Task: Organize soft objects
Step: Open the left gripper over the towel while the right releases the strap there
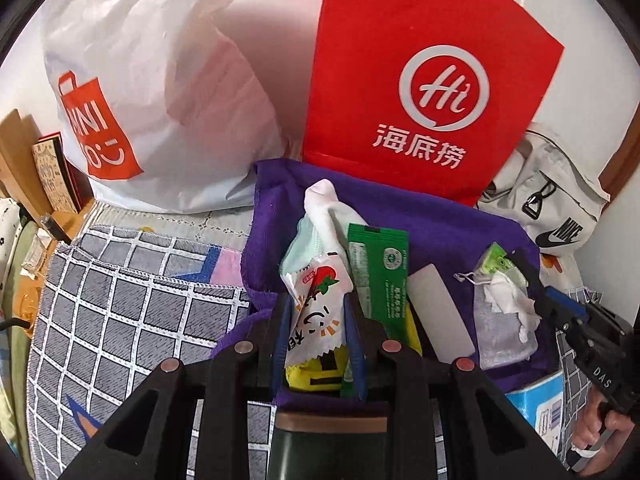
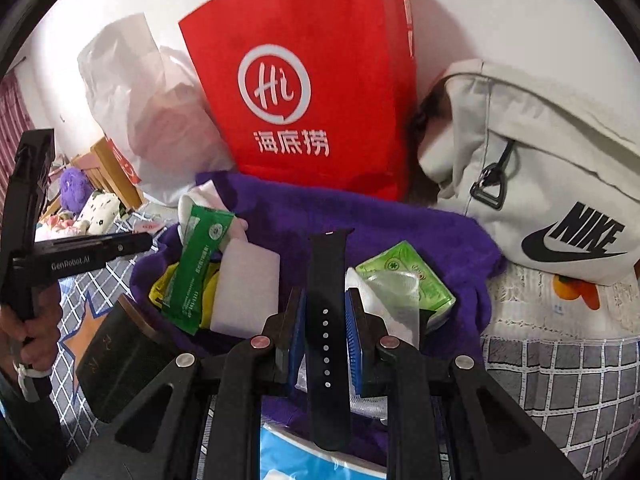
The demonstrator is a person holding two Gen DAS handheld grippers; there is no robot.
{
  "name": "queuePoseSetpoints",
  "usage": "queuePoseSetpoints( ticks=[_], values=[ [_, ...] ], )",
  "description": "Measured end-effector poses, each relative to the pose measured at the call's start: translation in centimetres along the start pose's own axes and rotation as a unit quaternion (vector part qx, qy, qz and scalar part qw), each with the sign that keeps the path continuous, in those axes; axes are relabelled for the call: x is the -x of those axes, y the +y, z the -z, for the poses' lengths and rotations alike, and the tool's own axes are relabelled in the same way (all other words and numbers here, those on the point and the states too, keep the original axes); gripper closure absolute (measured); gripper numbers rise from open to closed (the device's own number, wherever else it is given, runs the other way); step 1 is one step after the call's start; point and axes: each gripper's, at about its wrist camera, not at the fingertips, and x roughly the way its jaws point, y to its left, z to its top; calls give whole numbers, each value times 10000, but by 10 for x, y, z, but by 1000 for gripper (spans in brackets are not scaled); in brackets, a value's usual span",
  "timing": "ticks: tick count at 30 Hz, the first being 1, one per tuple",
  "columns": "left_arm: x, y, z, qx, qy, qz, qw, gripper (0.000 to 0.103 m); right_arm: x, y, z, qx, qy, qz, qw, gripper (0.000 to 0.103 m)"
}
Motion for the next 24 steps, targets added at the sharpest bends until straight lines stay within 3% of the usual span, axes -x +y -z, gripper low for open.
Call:
queuePoseSetpoints(
  ticks=[11,15,16,18,20,22,24],
  values=[
    [-21,3,-3,63,162,285,9994,74,-28,-6,4,-54,421,179,9989,83],
    [-26,-3,-2,19,247,434,9988,58,-28,-7,5,-76,427,192,9989,81],
    [-27,-4,-2,17,264,450,9986,55,-28,-7,4,-72,420,190,9989,79],
    [-28,-5,-1,35,323,509,9982,52,-27,-5,3,-50,382,204,9991,59],
    [-24,-5,-1,65,307,603,9977,46,-19,-2,2,-25,264,297,9992,55],
    [-19,-4,0,77,245,572,9980,34,-11,1,-1,10,166,308,9994,51],
    [-13,-5,0,30,213,481,9986,32,-1,5,-3,36,32,379,9993,39]
  ],
)
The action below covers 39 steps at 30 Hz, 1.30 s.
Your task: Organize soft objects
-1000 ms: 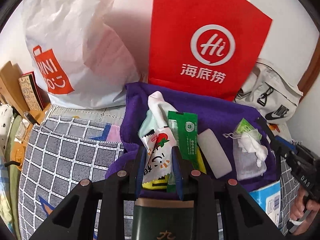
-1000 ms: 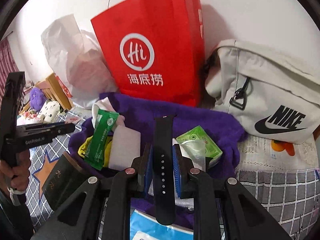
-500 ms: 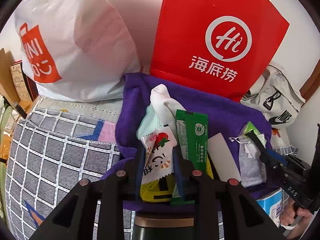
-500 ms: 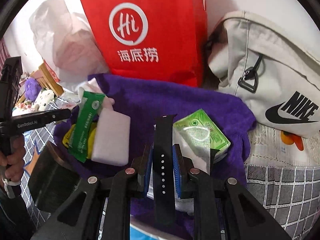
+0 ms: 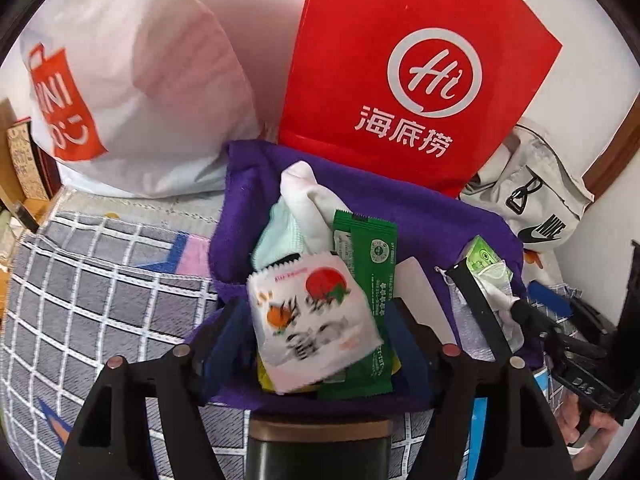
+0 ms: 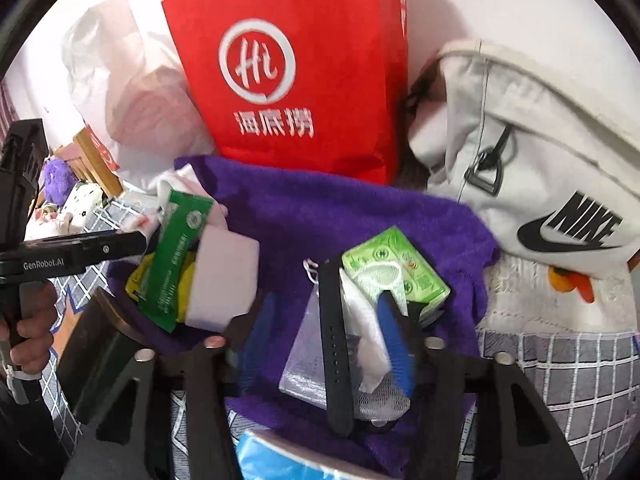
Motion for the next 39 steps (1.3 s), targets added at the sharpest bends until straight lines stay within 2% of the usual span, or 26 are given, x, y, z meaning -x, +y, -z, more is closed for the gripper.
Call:
queuePoseSetpoints(
  ticks=[2,7,12,16,19,22,24,26,28,31,34,36,39],
  values=[
    [4,-1,1,-35,31,-56,10000,28,7,1,-1,-11,-64,30,10000,37],
    [21,1,6,68,-17,-54,10000,28,27,6,1,-16,-101,67,9999,37],
    [50,-4,14,-32,-183,-161,9997,28,55,16,6,-88,-140,33,9999,36],
    [77,-11,29,-138,-282,-368,9988,28,84,27,16,-231,-192,75,9995,29],
    [96,-16,43,-190,-361,-504,9979,28,106,36,28,-242,-249,224,9991,28],
    [116,-21,59,-233,-466,-571,9970,28,129,45,43,-303,-342,196,9988,28],
    [127,-24,68,-240,-504,-585,9967,28,143,50,52,-359,-409,240,9982,17],
    [140,-26,81,-276,-571,-687,9956,28,158,56,63,-360,-501,446,9971,10],
    [154,-28,94,-294,-630,-822,9942,28,172,61,72,-340,-577,584,9960,10],
    [172,-33,113,-387,-706,-844,9932,27,191,64,87,-450,-689,680,9943,0],
    [184,-39,130,-492,-868,-1009,9899,20,207,68,103,-508,-778,720,9931,0],
    [191,-45,142,-514,-909,-1165,9877,20,215,72,114,-514,-745,755,9930,0],
    [205,-54,161,-586,-1003,-1004,9881,20,227,77,130,-482,-758,812,9926,0]
  ],
)
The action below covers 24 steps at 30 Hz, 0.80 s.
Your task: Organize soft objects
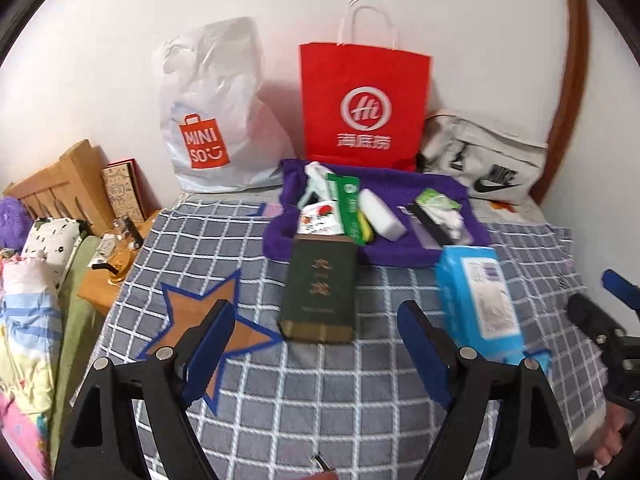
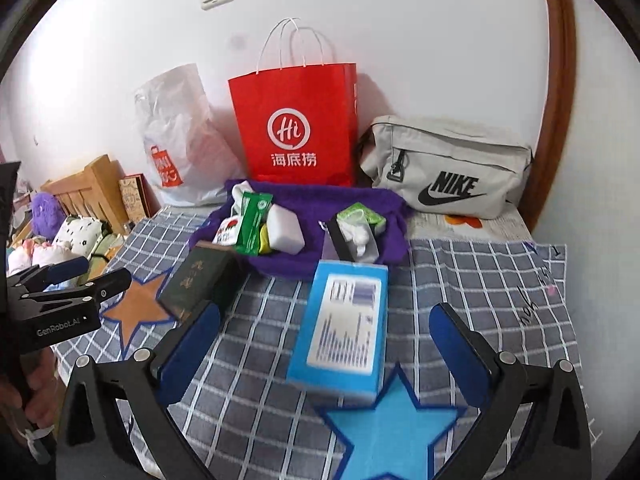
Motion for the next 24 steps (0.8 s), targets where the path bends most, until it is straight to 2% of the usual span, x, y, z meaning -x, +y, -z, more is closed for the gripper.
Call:
queuePoseSetpoints(
  ticks=[9,24],
  values=[
    [34,-13,26,-59,-236,-42,9997,20,40,-4,29,-119,-159,131,9997,0],
    [62,-23,42,-116,-468,113,9988,20,65,-12,42,-220,-308,285,9989,0]
  ],
)
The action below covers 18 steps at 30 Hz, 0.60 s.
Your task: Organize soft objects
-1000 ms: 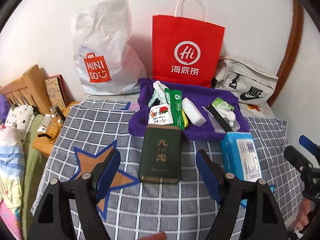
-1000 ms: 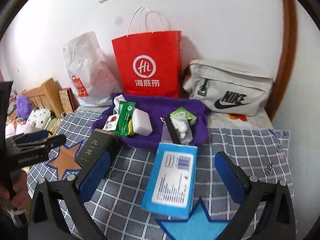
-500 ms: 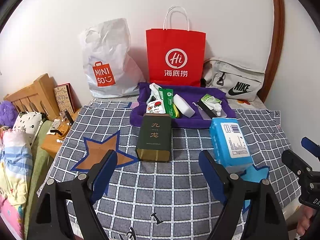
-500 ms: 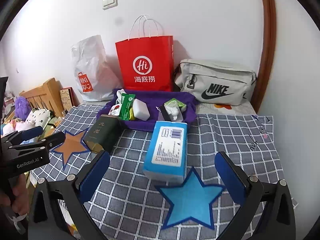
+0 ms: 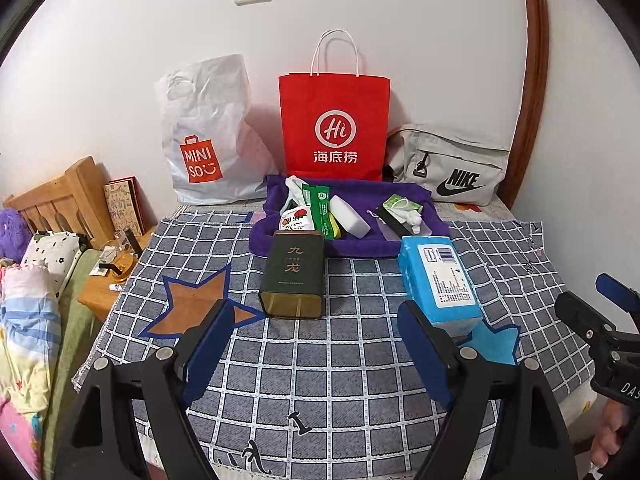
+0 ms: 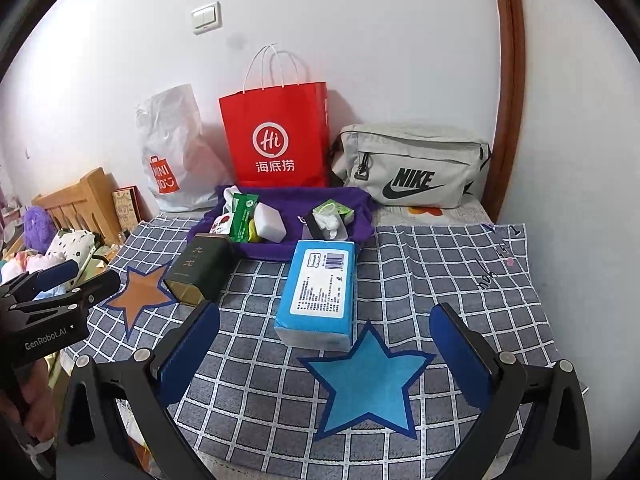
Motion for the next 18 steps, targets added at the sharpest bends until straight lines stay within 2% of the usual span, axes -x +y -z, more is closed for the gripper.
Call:
queuePoseSetpoints(
  ticks=[18],
  values=[
    [6,1,4,6,12,-8,10000,20,5,10,7,178,-12,3,9998,0]
  ],
)
